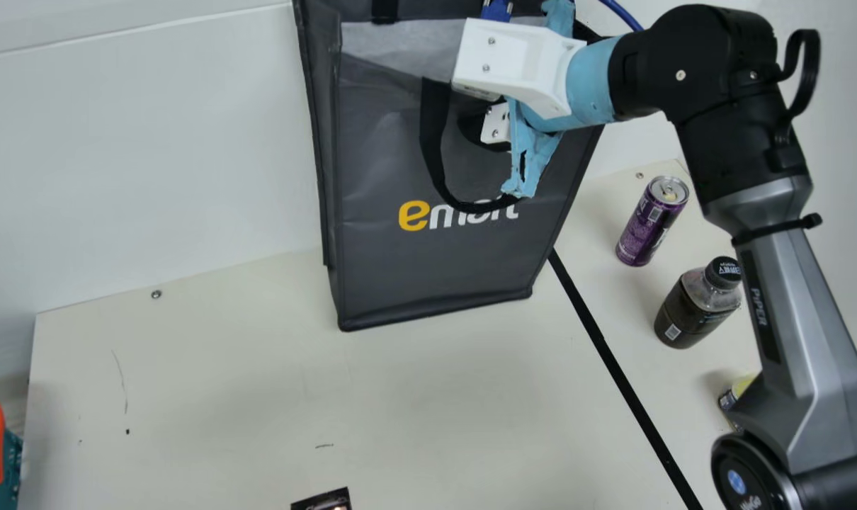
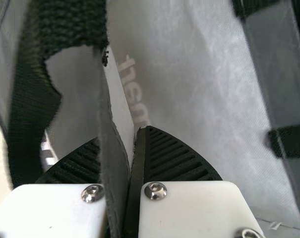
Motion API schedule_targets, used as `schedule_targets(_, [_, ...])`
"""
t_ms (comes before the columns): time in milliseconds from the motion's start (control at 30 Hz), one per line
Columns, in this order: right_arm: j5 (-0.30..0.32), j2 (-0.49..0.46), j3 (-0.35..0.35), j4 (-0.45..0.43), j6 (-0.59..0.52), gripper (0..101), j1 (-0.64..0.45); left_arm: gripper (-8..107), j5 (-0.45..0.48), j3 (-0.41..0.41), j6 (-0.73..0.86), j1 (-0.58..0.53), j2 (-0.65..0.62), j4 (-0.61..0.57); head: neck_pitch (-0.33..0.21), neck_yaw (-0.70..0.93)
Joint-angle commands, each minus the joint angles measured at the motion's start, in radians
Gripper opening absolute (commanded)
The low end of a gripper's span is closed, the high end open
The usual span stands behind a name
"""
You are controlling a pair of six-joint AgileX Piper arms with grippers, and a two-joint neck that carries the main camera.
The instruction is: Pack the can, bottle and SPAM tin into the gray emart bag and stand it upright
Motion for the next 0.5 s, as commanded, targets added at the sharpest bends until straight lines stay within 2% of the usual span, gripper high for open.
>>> schedule_targets(0, [-0.002, -0.02, 0.008, -0.006, 0.007, 0, 0.004, 90, 0.0, 0.0, 0.0, 0.0, 0.0, 0.0, -0.023, -0.002])
schedule_targets(467, [-0.002, -0.175, 0.1, -0.057, 0.048, 0, 0.048, 90, 0.0, 0.0, 0.0, 0.0, 0.0, 0.0, -0.023, -0.002])
